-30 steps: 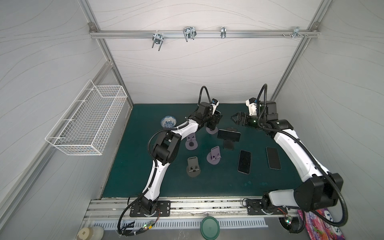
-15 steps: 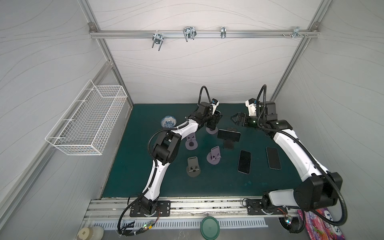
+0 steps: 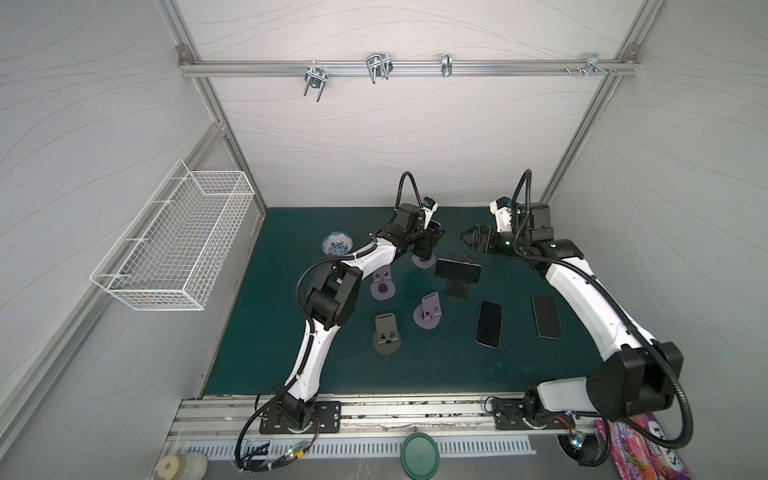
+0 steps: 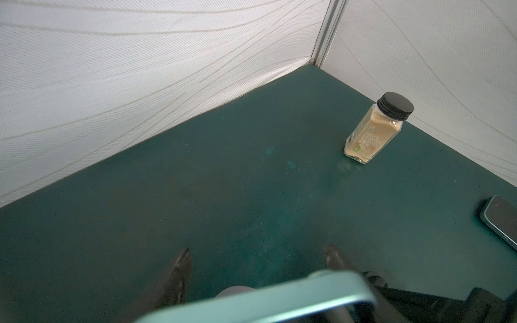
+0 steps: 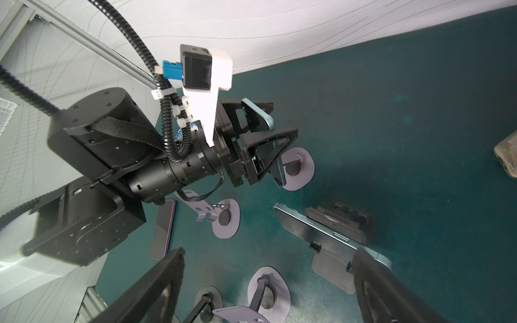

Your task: Remove the phone from the phone stand

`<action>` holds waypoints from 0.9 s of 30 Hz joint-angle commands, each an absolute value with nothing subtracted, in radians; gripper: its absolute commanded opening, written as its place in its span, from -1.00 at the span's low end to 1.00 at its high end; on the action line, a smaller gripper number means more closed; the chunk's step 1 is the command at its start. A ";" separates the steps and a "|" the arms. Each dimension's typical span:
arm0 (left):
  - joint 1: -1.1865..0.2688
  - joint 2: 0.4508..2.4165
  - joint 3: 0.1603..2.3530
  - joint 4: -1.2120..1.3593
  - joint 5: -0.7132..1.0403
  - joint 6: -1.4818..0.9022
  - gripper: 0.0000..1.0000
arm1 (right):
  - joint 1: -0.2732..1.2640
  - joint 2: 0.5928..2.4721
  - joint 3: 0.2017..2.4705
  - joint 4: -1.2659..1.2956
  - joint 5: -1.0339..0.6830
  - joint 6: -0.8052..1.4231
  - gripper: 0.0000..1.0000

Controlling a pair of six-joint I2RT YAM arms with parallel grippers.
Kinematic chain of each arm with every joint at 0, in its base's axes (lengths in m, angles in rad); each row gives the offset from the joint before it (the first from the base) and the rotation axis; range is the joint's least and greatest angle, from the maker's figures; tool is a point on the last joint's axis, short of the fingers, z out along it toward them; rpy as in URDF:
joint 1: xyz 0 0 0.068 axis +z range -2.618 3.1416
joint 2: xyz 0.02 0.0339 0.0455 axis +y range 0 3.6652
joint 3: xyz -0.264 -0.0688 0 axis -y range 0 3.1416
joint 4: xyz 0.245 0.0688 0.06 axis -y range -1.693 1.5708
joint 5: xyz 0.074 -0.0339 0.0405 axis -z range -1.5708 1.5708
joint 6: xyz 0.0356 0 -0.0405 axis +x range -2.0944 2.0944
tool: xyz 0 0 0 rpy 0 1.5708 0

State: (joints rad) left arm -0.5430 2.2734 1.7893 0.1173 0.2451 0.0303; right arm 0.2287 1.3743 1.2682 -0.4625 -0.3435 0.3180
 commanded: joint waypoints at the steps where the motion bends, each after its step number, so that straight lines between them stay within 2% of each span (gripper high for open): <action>1: -0.535 2.288 1.839 0.126 0.267 0.034 0.30 | 0.224 1.387 1.274 -0.451 -0.366 0.325 0.89; 27: -0.532 2.255 1.876 0.111 0.281 0.042 0.20 | 0.224 1.377 1.287 -0.471 -0.366 0.329 0.88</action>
State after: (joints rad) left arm -0.5365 2.2745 1.8175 0.0658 0.2665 0.0303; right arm 0.2287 1.3830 1.2686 -0.4629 -0.3538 0.3252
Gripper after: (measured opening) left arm 0.724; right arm 0.939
